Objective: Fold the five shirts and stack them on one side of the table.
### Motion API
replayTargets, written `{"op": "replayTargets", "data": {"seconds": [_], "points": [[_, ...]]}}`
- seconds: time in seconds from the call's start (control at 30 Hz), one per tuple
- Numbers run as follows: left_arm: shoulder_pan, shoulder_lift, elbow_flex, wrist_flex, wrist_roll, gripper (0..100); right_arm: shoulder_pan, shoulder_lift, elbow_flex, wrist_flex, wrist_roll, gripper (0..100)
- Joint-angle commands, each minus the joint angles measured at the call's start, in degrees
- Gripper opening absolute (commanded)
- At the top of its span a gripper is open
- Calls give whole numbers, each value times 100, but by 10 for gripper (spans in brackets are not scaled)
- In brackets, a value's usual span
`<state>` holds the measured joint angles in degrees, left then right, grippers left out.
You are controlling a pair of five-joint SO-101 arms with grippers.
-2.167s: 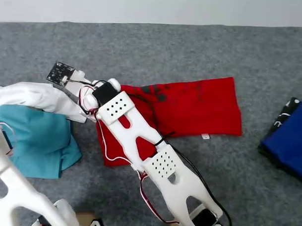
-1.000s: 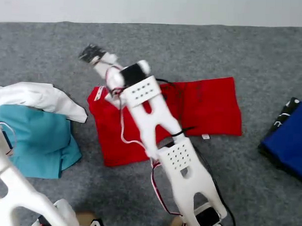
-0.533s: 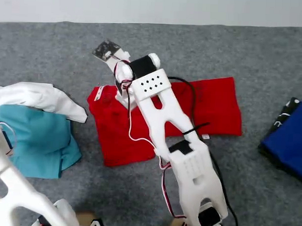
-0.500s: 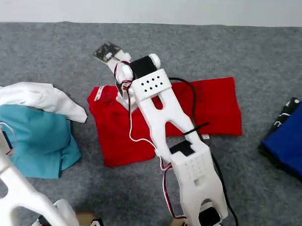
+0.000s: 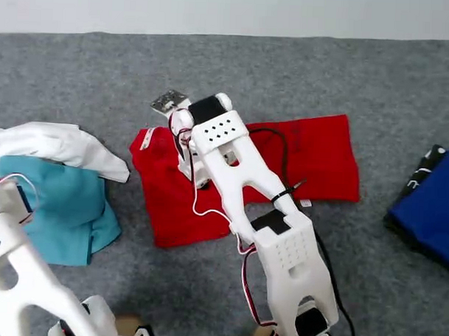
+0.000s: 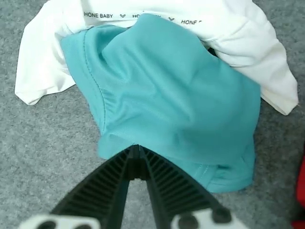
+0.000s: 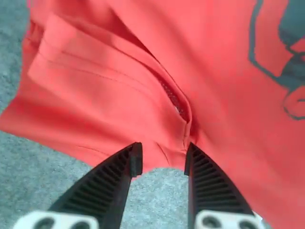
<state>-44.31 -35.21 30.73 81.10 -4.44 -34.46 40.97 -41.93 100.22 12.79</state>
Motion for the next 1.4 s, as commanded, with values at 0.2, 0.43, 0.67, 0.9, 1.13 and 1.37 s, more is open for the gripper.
{"op": "replayTargets", "data": {"seconds": [0.2, 0.43, 0.67, 0.9, 1.13, 1.37], "points": [[9, -149, -31, -53, 44, 2, -48, 127, -53, -233, 44, 113], [9, -149, -31, -53, 44, 2, -48, 163, -62, -259, 536, 31], [35, -149, -31, -62, 62, 2, 31, -145, -413, 84, 791, 11], [35, -149, -31, -62, 62, 2, 259, -347, -440, 215, 800, 54], [35, -149, -31, -62, 62, 2, 215, -338, -440, 22, 818, 95], [35, -149, -31, -62, 62, 2, 215, 4, -448, -444, 826, 97]]}}
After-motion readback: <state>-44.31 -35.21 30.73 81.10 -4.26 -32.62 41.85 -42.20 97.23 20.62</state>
